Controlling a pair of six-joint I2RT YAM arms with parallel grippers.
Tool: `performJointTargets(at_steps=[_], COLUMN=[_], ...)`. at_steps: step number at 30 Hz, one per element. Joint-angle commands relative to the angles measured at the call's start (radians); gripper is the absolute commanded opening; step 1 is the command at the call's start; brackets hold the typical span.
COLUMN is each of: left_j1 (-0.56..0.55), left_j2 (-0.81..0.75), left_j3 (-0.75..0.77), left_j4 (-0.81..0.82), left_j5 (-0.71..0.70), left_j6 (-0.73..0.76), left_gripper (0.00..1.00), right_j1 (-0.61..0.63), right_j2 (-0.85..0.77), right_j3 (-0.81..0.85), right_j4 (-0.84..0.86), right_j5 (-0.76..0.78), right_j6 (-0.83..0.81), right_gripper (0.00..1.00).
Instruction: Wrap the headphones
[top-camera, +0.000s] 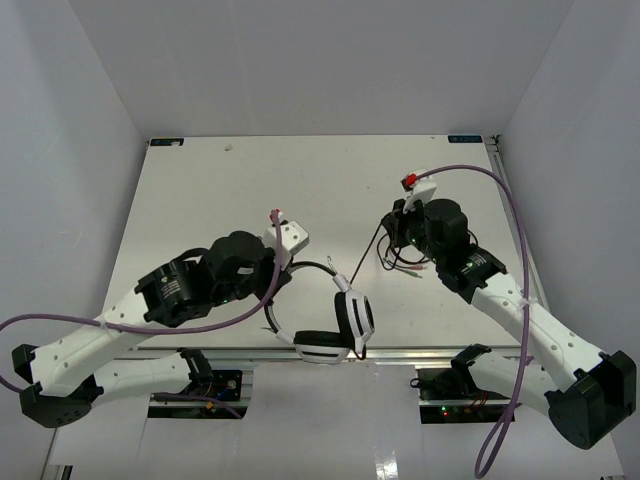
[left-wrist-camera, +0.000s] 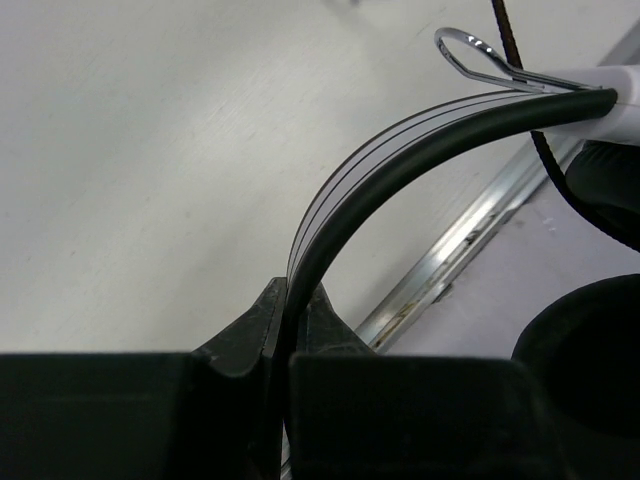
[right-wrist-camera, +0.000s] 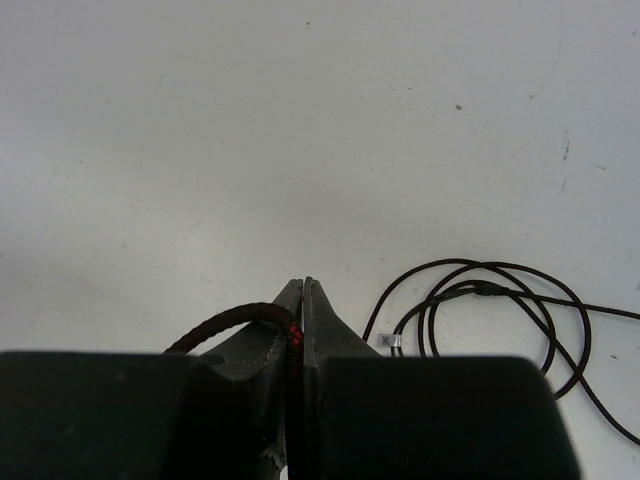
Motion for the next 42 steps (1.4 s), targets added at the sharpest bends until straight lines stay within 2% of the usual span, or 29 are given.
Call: performJointTargets(at_steps=[1,4,12,19,23,34,42], left_j1=[0.001,0.0,0.0,0.001,0.001,0.001,0.004], left_j2=[-0.1,-0.095,-0.006,0.109,0.175,0.348,0.484], left_j3=[0.033,0.047,0.011,0.032,0.071,0.124,0.236], left_j4=[0.123,0.101,0.057,0.019,-0.029,-0.074,-0.17], left_j5=[0.231,0.233,0.065,-0.152,-0.285,-0.457,-0.623], left_j6=[-0.004,-0.004,-0.019,-0.069,-0.115,-0.183,-0.33], left_gripper=[0.0,0.0,0.0,0.0,0.0,0.0,0.0], right_j1=[-0.051,-0.07,-0.1,-0.097,-0.099,-0.083,0.019], right_j2=[0.018,0.018,-0.011,-0.065,-0.117,-0.204,-0.252], right_j3=[0.047,0.049,0.121,0.182,0.154,0.107,-0.033], right_j4=[0.048,0.048,0.004,-0.061,-0.065,-0.016,0.125], right_j5=[-0.016,-0.035,-0.085,-0.258,-0.345,-0.57,-0.659], right_j6=[-0.003,-0.004,-0.024,-0.017,0.001,0.078,0.18], right_gripper=[0.08,0.08,0.08,0.08,0.08,0.08,0.08])
